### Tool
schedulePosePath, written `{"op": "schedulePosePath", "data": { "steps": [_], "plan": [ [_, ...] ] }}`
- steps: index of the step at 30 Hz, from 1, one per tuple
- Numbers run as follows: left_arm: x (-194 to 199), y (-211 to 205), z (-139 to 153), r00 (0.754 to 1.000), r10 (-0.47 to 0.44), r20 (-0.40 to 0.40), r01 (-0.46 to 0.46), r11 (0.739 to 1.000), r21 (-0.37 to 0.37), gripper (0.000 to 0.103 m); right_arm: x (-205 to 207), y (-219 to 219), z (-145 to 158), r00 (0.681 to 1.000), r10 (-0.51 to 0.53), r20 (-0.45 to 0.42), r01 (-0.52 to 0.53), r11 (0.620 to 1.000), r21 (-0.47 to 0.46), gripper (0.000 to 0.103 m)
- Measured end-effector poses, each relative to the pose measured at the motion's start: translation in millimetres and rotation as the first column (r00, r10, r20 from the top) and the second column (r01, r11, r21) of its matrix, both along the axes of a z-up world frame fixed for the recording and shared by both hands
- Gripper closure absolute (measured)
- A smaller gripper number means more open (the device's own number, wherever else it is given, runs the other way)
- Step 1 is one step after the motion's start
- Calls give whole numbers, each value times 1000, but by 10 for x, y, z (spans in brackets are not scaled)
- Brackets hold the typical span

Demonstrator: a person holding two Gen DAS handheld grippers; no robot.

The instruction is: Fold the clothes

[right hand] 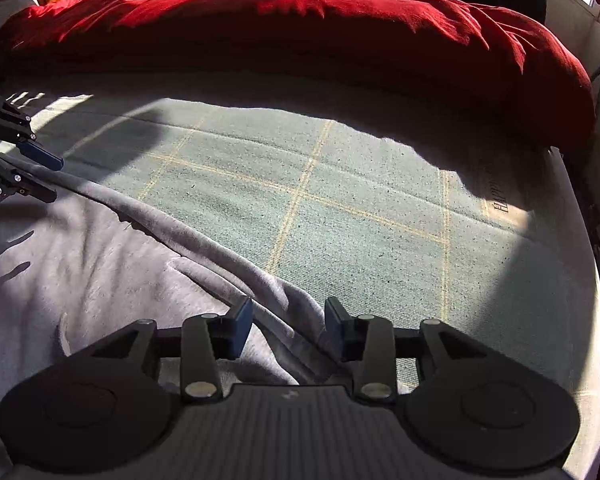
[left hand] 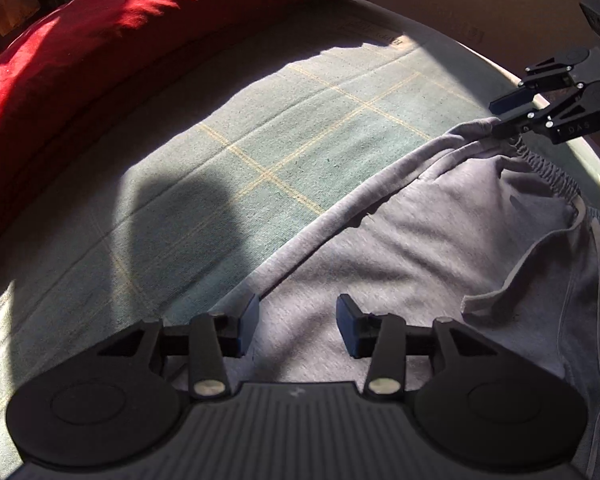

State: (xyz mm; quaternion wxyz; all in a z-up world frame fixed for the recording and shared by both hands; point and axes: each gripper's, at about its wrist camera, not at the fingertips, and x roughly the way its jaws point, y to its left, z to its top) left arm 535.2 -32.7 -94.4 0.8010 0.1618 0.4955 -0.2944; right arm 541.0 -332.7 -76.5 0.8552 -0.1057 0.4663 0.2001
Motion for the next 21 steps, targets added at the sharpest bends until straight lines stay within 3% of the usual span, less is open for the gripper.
{"op": "schedulePosePath", "data": {
  "steps": [4,7,11,14,17,21],
  "plan": [
    [-281,456,-251,987,146,-70,-146,989,12,58,-196,391,-1,999,20,-36,-17,997,74,53],
    [-425,782,-427,956,269,-117,-267,963,36,57,-360,751,-73,995,56,-84,-46,992,117,52],
    [-558,1157,-443,915,398,-69,-391,915,99,56,-568,1214,-156,987,108,-116,-92,987,133,52],
    [-640,1449,-385,868,492,-60,-483,867,126,57,-677,1455,-152,985,132,-111,-116,983,142,52],
    [-808,1721,-246,823,567,-35,-563,822,81,57,-756,1652,-127,984,144,-103,-127,979,157,50],
    [-1038,2114,-178,720,693,-36,-692,721,34,57,-804,1834,-80,985,132,-114,-102,967,234,46]
  ]
}}
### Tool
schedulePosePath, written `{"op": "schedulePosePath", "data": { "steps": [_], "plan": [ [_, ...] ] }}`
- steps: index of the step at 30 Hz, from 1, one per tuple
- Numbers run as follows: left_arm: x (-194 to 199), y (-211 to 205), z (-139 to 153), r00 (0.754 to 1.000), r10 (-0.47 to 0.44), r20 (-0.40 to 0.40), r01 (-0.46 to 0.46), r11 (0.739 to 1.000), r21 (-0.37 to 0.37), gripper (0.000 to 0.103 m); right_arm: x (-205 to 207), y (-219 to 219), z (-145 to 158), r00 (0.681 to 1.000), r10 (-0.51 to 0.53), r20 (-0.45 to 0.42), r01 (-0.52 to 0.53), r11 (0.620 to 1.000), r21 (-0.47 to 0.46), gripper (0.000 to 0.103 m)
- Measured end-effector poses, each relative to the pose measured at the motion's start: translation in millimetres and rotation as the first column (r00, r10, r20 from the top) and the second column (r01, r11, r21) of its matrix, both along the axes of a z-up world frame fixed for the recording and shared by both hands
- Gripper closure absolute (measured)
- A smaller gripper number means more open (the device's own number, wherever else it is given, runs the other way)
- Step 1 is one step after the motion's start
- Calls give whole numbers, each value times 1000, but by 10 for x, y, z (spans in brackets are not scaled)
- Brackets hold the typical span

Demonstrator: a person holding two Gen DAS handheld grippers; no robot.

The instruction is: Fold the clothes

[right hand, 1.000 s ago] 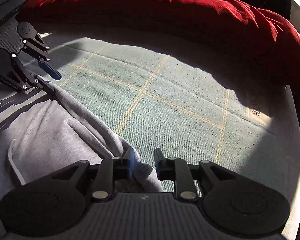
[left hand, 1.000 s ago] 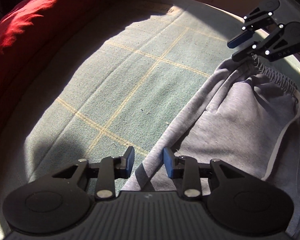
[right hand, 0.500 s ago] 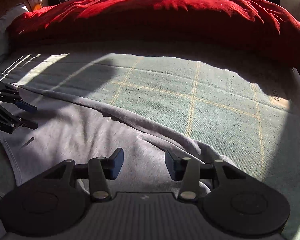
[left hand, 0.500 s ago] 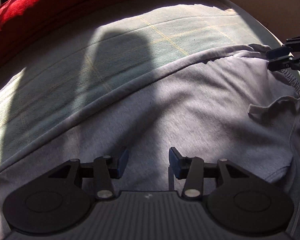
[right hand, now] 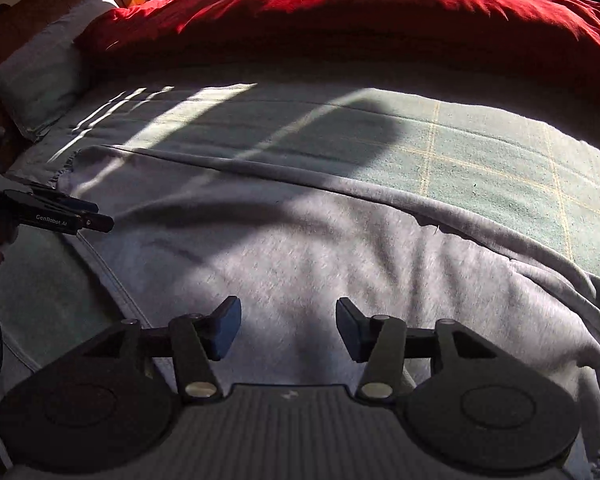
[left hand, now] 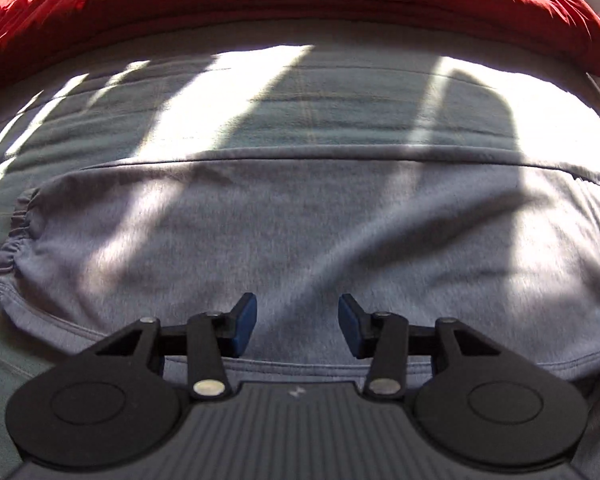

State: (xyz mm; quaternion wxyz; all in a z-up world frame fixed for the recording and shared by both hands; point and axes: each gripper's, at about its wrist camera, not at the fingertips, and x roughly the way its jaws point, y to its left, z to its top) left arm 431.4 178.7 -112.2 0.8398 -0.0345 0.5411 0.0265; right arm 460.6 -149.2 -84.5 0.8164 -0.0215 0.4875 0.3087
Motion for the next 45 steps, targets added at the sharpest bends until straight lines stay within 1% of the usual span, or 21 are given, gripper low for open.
{"op": "schedulePosePath", "data": {
  "steps": [2,4,7,9,11,12,16,17,20,22,25,28,31,32,36,38,40,42,43,44,45],
  "plan": [
    [-114,196,2,996,85,11,-84,996,-11,57,-30,106,4,999,-13,-32,15,999,39,46],
    [-225,407,6,985,170,21,-170,985,-28,57,-92,243,21,999,-11,-43,14,998,63,46],
    [-378,764,7,951,306,39,-303,950,-72,57,-204,474,52,999,33,-39,-31,997,70,46],
    [-446,1048,-17,913,407,41,-401,910,-107,57,-251,616,64,997,59,-45,-56,996,64,45],
    [-524,1364,-57,857,513,43,-502,851,-155,57,-266,745,80,995,81,-52,-77,995,63,45],
    [-551,1501,-80,832,553,43,-538,824,-176,57,-257,811,88,994,96,-54,-93,994,57,45],
    [-600,1935,-245,754,657,17,-634,734,-244,57,-157,1104,124,986,163,-46,-162,987,22,45],
    [-601,2007,-288,743,669,13,-643,720,-262,57,-109,1192,134,983,179,-40,-179,984,12,45],
    [-591,2151,-394,733,680,12,-642,698,-317,57,60,1523,201,968,251,-11,-251,968,-22,45],
    [-577,2203,-432,738,675,25,-628,699,-341,57,183,1792,261,950,311,17,-310,950,-45,45],
    [-549,2255,-475,743,668,38,-612,702,-364,56,386,2263,343,909,410,73,-405,911,-78,45],
    [-524,2269,-501,760,648,58,-587,722,-365,56,626,2809,335,858,504,99,-495,863,-98,45],
    [-516,2253,-512,789,608,83,-546,757,-358,51,835,3386,202,800,591,102,-582,807,-101,45],
    [-524,2248,-513,793,603,89,-540,762,-357,51,904,3578,156,779,618,102,-610,786,-102,45],
    [-557,2271,-540,787,607,107,-533,758,-375,54,1054,4231,-171,696,714,76,-701,699,-143,45],
    [-554,2279,-548,797,592,119,-516,771,-374,54,1121,4526,-340,654,754,59,-739,654,-164,45],
    [-556,2286,-552,805,579,128,-502,780,-373,54,1127,4619,-454,633,774,36,-758,628,-174,45],
    [-569,2301,-559,803,582,132,-501,777,-381,55,1127,4695,-564,612,791,12,-776,603,-184,50],
    [-576,2308,-561,800,585,133,-503,775,-381,57,1127,4734,-618,601,799,0,-785,590,-188,58],
    [-581,2312,-561,797,589,133,-511,775,-372,65,1106,4741,-624,586,810,-7,-797,575,-184,64],
    [-586,2314,-560,794,593,133,-520,776,-357,75,1081,4743,-622,570,821,-13,-810,559,-180,75]
  ]
}}
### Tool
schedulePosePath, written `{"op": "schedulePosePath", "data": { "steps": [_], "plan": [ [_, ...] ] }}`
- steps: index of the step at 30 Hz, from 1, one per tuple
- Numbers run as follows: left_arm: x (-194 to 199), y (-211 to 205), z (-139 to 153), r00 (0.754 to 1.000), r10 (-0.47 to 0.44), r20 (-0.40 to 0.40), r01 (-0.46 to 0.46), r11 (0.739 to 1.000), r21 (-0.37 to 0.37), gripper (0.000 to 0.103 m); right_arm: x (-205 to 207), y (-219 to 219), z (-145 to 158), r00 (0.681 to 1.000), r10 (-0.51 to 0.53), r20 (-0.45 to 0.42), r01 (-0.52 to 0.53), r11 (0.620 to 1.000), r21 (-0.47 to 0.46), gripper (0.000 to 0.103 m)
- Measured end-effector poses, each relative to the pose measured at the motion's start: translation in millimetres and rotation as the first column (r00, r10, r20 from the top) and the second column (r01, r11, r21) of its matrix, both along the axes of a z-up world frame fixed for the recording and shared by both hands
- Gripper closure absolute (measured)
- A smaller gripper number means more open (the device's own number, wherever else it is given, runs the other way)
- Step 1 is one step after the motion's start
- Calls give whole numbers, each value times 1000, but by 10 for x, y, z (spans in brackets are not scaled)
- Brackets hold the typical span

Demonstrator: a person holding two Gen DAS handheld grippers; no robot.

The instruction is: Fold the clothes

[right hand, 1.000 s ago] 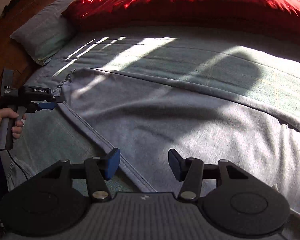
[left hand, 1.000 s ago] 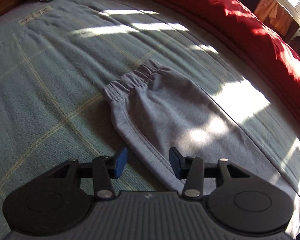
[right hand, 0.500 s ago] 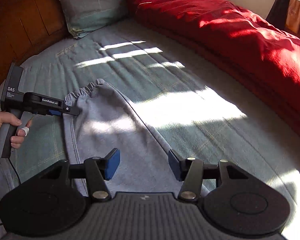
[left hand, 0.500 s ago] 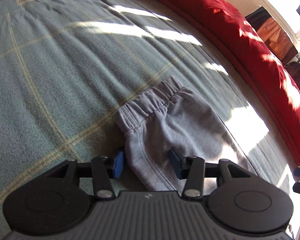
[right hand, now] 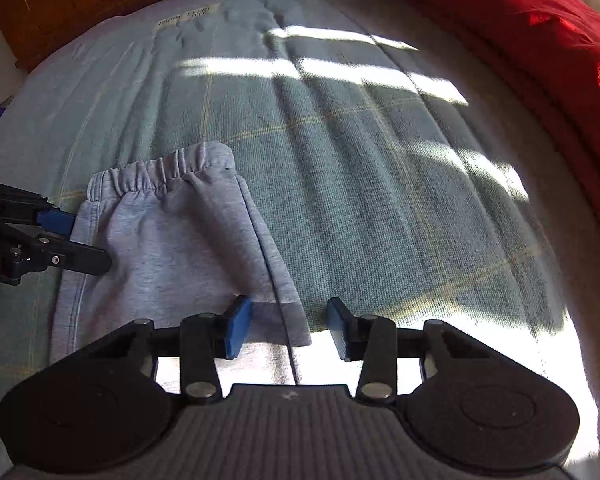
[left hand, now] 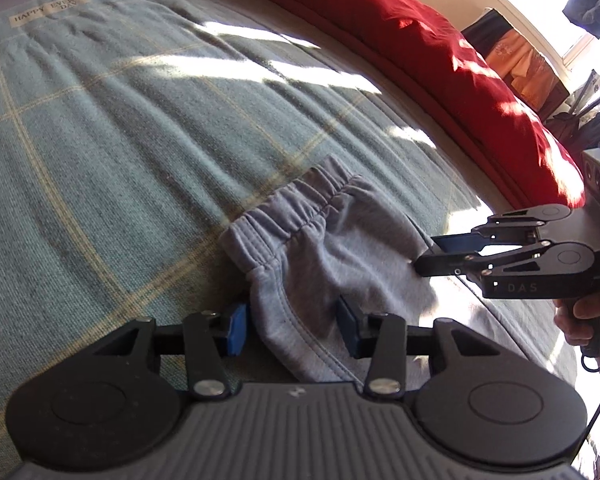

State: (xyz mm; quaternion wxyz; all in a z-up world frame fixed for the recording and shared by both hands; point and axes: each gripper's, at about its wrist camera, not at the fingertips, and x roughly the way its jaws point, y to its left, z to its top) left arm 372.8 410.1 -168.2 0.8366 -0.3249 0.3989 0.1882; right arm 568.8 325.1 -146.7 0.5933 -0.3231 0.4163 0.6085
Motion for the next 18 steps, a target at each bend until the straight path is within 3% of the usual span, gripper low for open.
{"op": "schedulePosePath", "data": {
  "steps": [2,6,13,16,18],
  "plan": [
    [-6,18,2,1000,12,-14,-12,1000,19,91,-63,11,19,999,29,14,-29,1000,-8,86],
    [42,98,64,1000,11,-18,-11,1000,5,98,-117,36,129,998,30,64,-31,999,14,97],
    [204,188,269,1000,-16,18,15,999,45,98,8,134,229,993,-49,112,42,997,63,99],
    [260,186,171,999,-24,-44,27,998,53,95,43,184,110,989,-89,117,83,995,57,97],
    [246,181,108,997,-21,-73,25,998,57,87,48,186,41,987,-115,112,109,992,57,92]
  ]
}}
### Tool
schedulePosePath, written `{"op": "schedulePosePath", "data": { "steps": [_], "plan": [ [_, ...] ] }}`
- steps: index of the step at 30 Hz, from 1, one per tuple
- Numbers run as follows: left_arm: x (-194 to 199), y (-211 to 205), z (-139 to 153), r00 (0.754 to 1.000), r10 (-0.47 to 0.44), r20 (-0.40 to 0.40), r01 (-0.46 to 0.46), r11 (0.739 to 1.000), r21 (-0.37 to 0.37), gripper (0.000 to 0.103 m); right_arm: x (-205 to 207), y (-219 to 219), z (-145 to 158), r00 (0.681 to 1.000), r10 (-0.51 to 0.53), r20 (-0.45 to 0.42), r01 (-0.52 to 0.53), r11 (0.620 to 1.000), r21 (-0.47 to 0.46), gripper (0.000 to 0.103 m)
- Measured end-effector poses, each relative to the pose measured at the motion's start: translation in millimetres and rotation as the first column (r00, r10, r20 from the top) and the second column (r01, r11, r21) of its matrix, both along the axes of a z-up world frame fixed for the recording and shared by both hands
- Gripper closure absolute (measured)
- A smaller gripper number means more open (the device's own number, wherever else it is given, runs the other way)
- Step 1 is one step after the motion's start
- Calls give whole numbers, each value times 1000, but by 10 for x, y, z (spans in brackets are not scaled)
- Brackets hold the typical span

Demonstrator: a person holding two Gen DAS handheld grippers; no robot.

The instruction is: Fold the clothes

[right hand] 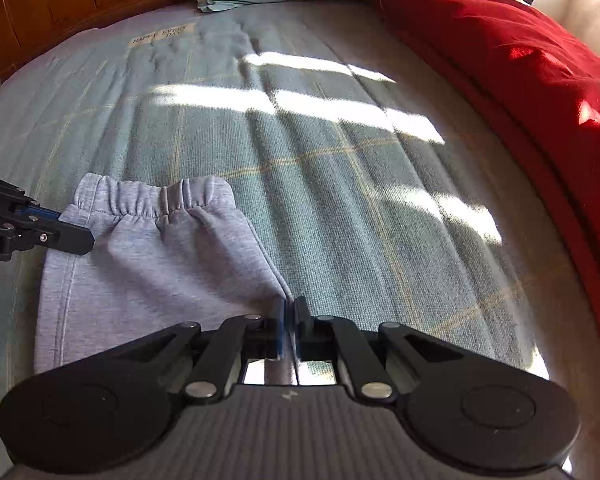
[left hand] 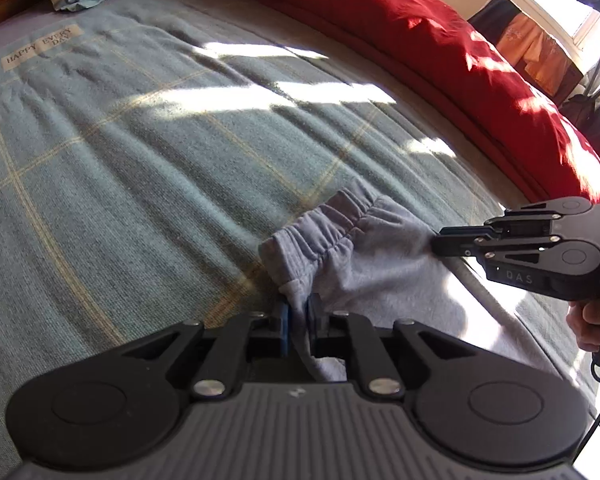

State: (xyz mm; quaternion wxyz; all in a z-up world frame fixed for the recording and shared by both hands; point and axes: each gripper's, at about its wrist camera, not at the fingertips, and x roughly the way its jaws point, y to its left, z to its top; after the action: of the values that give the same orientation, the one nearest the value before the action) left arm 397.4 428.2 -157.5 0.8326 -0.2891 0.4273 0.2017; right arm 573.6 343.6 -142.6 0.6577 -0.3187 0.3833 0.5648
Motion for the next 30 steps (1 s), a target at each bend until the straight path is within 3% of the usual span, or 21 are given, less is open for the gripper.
{"op": "schedulePosePath", "data": {
  "steps": [2,5,9,15,18,21,26,30],
  "plan": [
    [-64,7,21,1000,6,14,-6,1000,-5,83,10,-68,42,999,-31,-9,31,999,25,85],
    [-162,9,95,1000,26,13,-26,1000,5,66,45,-251,196,998,-62,-22,63,997,47,74],
    [-244,-116,245,1000,7,-24,-5,998,68,65,117,-700,485,992,-124,-32,126,990,58,60],
    [-199,-530,506,995,-67,-80,85,965,246,60,164,-1648,554,951,-300,-81,299,954,-16,58],
    [-16,-874,541,974,-220,-46,225,950,217,59,132,-2134,448,907,-412,-93,405,911,-84,58],
    [194,-1340,492,919,-392,-42,391,893,222,59,45,-2575,321,845,-525,-98,510,848,-144,58],
    [314,-2088,290,787,-609,-98,608,741,286,56,-72,-2967,52,727,-681,-85,659,727,-192,58],
    [249,-2340,64,710,-677,-192,700,651,295,52,-37,-2964,-68,699,-712,-67,701,701,-134,52]
  ]
}}
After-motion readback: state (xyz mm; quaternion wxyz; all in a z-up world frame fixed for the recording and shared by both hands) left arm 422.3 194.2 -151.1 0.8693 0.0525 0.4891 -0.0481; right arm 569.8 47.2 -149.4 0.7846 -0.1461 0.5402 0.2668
